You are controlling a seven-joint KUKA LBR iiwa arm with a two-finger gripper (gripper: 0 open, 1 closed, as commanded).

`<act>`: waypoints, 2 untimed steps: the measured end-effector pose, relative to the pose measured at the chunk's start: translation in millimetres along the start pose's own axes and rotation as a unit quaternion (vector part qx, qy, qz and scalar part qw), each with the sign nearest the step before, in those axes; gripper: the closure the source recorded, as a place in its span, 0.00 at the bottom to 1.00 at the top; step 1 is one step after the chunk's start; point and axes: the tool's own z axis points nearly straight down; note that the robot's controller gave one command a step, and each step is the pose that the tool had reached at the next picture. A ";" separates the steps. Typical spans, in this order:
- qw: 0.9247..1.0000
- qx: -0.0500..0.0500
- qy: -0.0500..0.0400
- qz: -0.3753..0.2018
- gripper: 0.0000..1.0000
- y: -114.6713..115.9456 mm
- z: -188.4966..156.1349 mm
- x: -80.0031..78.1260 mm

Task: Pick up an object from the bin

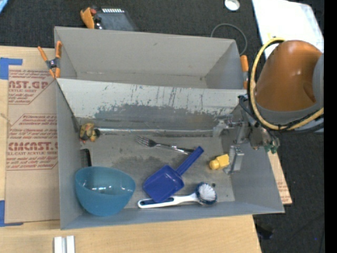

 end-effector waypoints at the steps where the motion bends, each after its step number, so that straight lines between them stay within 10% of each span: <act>1: 1.000 0.001 -0.004 -0.001 0.00 0.4 -4.7 -1.4; 2: 0.999 0.000 -0.007 0.047 0.00 -26.7 80.5 -21.7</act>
Offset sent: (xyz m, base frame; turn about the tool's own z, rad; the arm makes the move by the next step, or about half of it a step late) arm 0.0355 -0.0521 -0.1589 0.1814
